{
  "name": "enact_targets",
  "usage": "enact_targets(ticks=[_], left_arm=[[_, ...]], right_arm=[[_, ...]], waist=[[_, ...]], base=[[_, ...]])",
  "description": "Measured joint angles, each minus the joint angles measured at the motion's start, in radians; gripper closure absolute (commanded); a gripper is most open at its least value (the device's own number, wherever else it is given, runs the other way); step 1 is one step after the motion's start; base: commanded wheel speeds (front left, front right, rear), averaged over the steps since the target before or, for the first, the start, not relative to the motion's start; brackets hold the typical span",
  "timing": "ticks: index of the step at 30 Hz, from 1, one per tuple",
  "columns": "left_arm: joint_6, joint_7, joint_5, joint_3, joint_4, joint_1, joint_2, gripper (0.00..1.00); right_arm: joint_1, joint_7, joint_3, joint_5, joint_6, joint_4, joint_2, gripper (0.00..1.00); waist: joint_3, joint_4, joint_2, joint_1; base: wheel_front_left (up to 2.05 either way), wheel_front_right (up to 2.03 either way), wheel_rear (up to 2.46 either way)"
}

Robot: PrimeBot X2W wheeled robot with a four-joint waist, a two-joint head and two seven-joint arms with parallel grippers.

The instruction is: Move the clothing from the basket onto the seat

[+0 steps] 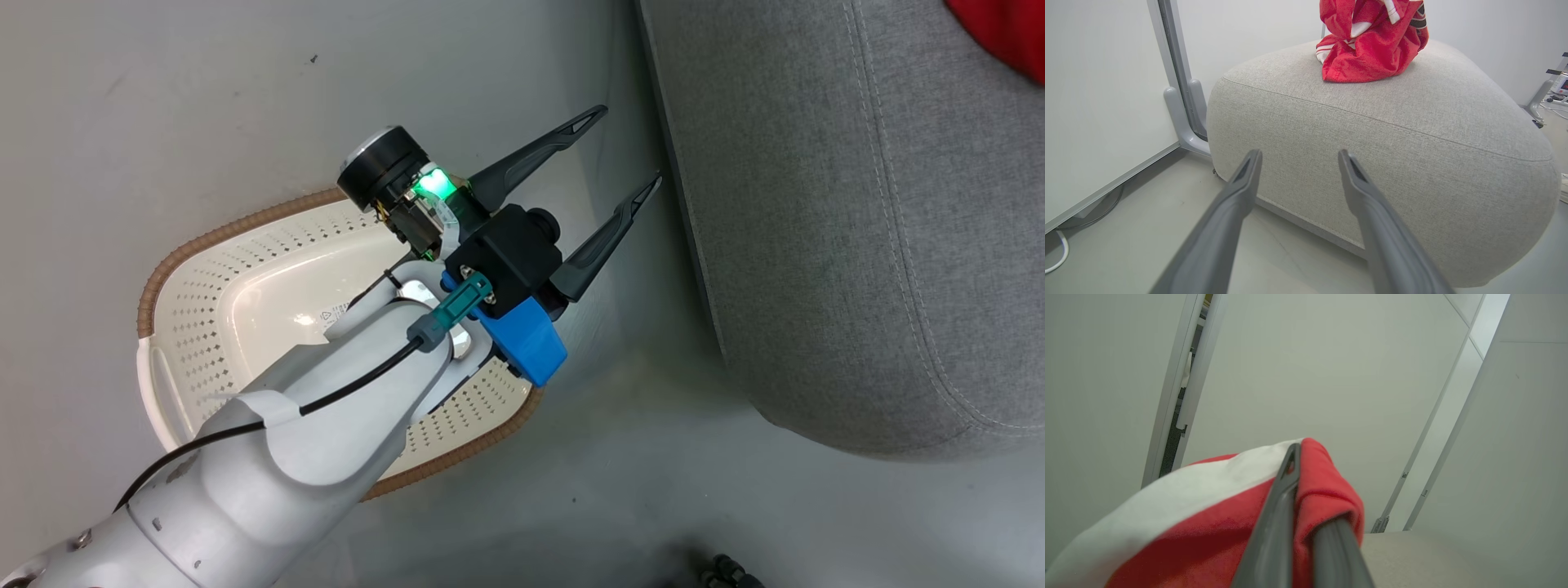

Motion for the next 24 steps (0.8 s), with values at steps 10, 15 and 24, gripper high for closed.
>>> enact_targets(ticks=[10, 15, 24], left_arm=[[0.008, 0.0, -0.001, -0.005, -0.002, -0.009, 0.006, 0.0], [0.01, -0.006, -0.006, -0.008, 0.0, -0.009, 0.005, 0.0], [0.027, -0.037, -0.024, -0.007, 0.021, 0.018, -0.011, 0.0]], right_arm=[[0.047, 0.0, 0.055, -0.009, 0.0, 0.272, 0.021, 1.0], [0.063, 0.0, 0.081, 0.007, 0.0, 0.343, 0.05, 1.0], [0.186, 0.0, 0.025, -0.012, 0.0, 0.275, 0.095, 0.0]], waist=[[0.005, 0.011, 0.0, -0.0001], [-0.003, 0.02, 0.0, -0.0001], [-0.068, 0.028, 0.0, -0.0001]], base=[[0.0, 0.0, 0.0], [0.0, 0.0, 0.0], [0.0, 0.0, 0.0]])
